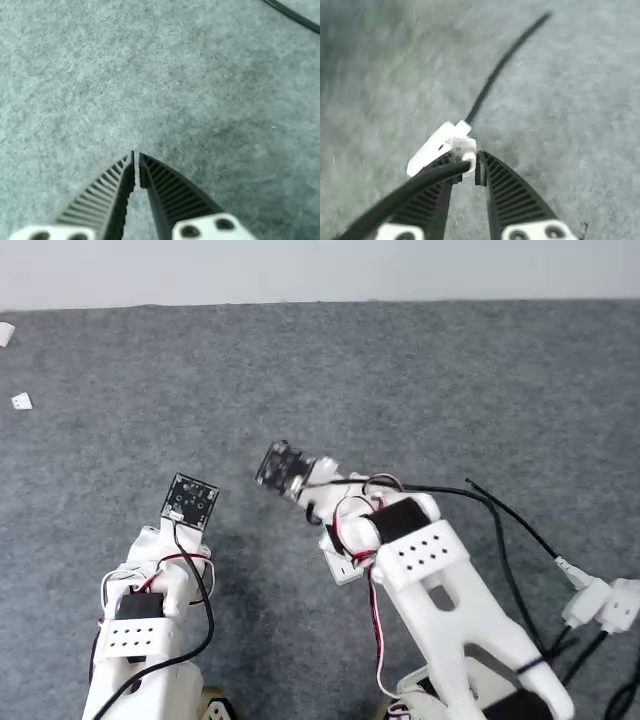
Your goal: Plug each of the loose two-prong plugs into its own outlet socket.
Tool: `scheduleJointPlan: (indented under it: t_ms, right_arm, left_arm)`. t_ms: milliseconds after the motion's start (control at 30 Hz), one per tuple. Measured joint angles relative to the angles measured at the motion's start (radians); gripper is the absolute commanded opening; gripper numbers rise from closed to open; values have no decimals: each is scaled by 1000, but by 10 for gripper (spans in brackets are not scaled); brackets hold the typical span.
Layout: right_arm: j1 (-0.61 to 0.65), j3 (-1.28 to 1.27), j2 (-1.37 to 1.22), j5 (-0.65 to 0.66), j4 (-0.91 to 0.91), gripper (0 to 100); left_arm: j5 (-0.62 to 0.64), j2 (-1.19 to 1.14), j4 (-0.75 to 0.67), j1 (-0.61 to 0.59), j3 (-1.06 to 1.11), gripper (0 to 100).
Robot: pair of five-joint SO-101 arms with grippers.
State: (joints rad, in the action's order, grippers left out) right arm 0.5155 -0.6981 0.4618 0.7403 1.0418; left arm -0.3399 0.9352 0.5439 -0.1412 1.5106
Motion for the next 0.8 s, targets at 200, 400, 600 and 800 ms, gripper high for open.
scheduleJointPlan:
  t_ms: [200, 400, 600, 800]
  right_arm:
    - [11, 3, -58, 121, 11, 8]
    - [34, 3, -60, 150, 9, 8]
    - [63, 2, -29, 109, 14, 8]
    - [204, 2, 103, -52, 72, 8]
  left_arm:
    - [-6, 0, 0, 0, 0, 13]
    - [-9, 0, 0, 0, 0, 13]
    - [-9, 0, 0, 0, 0, 13]
    - [-9, 0, 0, 0, 0, 13]
